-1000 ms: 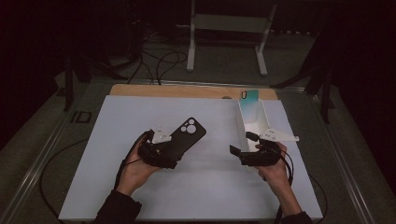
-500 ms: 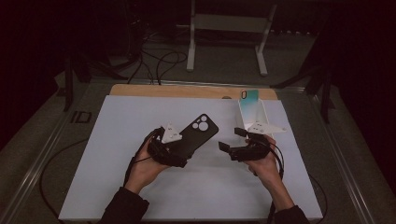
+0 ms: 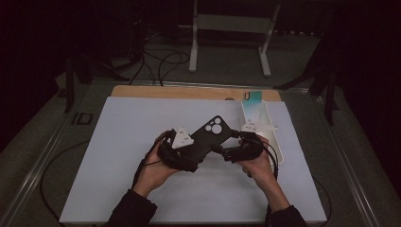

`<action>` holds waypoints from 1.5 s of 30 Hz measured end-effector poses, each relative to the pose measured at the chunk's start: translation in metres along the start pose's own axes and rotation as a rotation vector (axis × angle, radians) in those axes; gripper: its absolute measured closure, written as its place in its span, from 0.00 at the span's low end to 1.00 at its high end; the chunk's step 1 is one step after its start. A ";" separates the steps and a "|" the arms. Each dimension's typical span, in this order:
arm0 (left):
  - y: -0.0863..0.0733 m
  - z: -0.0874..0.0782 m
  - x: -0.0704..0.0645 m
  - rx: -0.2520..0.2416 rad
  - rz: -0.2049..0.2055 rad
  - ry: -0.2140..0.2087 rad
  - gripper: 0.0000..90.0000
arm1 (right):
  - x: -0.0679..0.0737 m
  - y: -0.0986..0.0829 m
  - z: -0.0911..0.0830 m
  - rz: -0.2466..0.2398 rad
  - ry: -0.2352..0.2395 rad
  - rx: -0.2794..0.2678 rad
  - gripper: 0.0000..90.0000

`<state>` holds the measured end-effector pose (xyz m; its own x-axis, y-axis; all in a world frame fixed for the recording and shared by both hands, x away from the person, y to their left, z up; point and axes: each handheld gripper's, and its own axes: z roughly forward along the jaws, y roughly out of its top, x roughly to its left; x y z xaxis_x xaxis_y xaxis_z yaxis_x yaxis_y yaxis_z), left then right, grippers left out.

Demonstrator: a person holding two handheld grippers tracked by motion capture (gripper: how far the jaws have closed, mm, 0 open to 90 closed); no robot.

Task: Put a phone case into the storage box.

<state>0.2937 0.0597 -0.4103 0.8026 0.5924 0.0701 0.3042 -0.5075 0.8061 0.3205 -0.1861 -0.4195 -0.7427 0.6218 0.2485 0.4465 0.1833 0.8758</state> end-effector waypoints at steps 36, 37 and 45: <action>0.000 0.010 -0.007 0.000 0.002 0.016 0.17 | 0.012 0.007 0.007 0.129 0.176 -0.020 0.84; 0.000 0.010 -0.007 0.000 0.002 0.016 0.17 | 0.013 0.007 0.008 0.125 0.176 -0.019 0.85; -0.003 0.005 0.000 -0.064 -0.053 0.023 0.50 | 0.016 0.007 0.008 0.099 0.165 -0.012 0.95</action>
<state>0.2952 0.0584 -0.4159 0.7739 0.6320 0.0399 0.3115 -0.4348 0.8449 0.3162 -0.1690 -0.4127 -0.7676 0.5028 0.3975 0.5162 0.1173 0.8484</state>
